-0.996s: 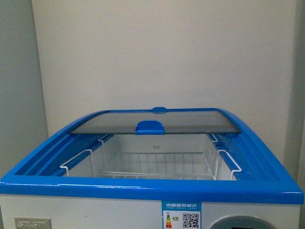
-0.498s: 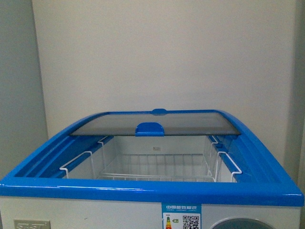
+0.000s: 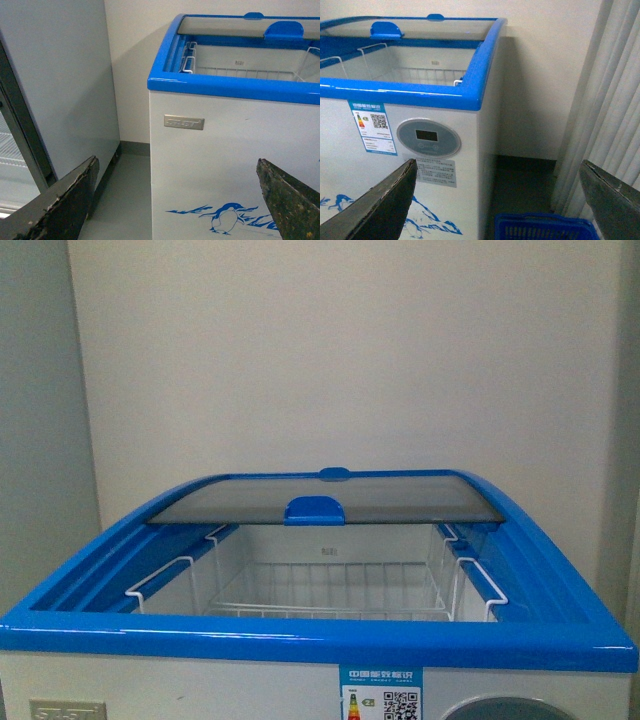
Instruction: Put drink in fridge
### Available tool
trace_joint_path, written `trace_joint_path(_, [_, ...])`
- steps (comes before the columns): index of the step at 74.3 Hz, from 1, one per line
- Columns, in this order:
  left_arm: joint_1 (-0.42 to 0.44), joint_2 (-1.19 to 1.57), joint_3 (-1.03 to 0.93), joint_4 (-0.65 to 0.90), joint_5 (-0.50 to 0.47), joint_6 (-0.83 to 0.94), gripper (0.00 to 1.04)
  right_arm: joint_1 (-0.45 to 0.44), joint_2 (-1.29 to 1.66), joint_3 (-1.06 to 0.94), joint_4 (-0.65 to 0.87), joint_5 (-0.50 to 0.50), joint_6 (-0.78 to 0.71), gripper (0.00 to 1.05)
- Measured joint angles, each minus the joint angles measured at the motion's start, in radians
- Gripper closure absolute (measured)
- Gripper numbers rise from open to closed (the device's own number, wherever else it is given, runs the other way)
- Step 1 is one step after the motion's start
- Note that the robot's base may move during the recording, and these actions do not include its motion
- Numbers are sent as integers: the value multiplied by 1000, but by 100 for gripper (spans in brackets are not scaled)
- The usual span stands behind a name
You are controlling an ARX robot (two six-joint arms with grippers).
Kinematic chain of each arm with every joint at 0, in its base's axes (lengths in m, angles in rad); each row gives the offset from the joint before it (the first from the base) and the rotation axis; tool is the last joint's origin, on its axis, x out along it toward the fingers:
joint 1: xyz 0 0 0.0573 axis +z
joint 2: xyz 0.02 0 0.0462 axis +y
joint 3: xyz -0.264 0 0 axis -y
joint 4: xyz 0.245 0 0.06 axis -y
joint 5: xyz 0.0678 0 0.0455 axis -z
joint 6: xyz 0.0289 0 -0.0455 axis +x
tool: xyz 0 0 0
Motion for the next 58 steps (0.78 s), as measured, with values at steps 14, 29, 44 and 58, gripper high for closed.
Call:
trace_joint_path(14, [0,0,0,0,0,0,8,0,0,0,0,0,0,8])
trace_joint_path(29, [0,0,0,0,0,0,8,0,0,0,0,0,0,8])
trace_joint_path(44, [0,0,0,0,0,0,8,0,0,0,0,0,0,8])
trace_joint_path(58, [0,0,0,0,0,0,8,0,0,0,0,0,0,8])
